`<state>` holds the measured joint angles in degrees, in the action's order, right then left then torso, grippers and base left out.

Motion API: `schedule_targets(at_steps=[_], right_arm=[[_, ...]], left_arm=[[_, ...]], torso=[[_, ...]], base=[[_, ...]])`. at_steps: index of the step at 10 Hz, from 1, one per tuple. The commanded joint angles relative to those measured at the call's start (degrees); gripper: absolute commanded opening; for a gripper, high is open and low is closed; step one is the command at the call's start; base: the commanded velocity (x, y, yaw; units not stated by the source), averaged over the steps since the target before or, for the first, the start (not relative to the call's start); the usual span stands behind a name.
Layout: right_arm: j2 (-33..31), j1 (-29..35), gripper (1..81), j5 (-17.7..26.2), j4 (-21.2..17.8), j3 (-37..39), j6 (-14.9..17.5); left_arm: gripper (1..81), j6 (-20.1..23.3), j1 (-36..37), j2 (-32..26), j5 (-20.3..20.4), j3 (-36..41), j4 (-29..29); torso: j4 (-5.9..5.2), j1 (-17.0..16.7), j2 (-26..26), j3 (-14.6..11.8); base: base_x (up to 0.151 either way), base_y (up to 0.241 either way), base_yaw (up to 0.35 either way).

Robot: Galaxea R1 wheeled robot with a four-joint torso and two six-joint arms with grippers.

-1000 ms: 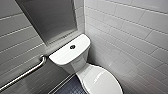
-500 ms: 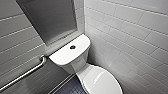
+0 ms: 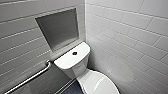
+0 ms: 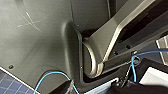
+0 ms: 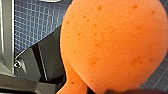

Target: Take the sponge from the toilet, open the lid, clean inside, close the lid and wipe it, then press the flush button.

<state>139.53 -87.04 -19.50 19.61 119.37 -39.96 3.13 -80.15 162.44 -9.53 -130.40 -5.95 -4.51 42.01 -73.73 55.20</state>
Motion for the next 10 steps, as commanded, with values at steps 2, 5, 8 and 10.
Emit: schedule_targets(at_steps=[2, 5, 8, 10], right_arm=[[4.7, -4.3, 1.0, 1.8, 4.1, 7.3, 0.2], [10.5, -5.6, 1.0, 1.9, 5.1, 12.8, 0.2], [15.5, -6.8, 1.0, 2.0, 6.7, 19.0, 0.2], [17.7, -6.8, 1.0, 2.5, 7.2, 22.2, 0.3]], left_arm=[[81.1, 0.3, -0.2, 1.2, -4.7, -2.4, 0.5], [81.1, 0.3, -0.2, 3.3, -3.3, -6.1, 0.6], [81.1, 0.2, -0.2, 7.2, -2.7, -12.3, 0.8], [81.1, 0.2, -0.2, 8.3, -2.7, -14.9, 0.8]], torso=[[0.0, -5.1, 7.9, -5.6], [0.0, -8.5, 12.9, -4.7], [0.0, -12.4, 19.0, -5.1], [0.0, -15.3, 23.5, -5.1]], base=[[0.0, 0.0, 0.0], [0.0, 0.0, 0.0], [0.0, 0.0, 0.0], [0.0, 0.0, 0.0]])
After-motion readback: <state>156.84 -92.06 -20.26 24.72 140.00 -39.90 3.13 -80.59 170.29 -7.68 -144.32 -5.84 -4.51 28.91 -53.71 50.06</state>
